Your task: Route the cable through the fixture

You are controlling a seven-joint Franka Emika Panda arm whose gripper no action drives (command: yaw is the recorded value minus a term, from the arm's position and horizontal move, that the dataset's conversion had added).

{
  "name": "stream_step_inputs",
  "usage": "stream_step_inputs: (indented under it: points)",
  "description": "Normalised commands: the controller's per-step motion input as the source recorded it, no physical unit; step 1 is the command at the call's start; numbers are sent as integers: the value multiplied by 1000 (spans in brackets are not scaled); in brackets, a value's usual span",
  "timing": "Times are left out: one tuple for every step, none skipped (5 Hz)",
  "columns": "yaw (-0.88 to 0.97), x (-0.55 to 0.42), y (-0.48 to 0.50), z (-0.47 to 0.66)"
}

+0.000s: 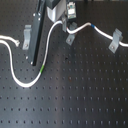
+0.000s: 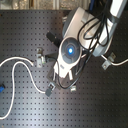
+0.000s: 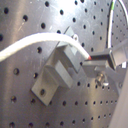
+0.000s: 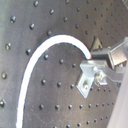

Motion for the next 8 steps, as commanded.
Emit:
stream_step_inputs:
  points:
    - [0,33,-23,0]
    - [0,75,-61,-350]
    - [0,121,-94,-536]
    - [0,81,-52,-512]
    - [-83,192,-204,-351]
    - [-403,122,-409,-180]
    - [-369,40,-369,-77]
    - [277,-25,-45,0]
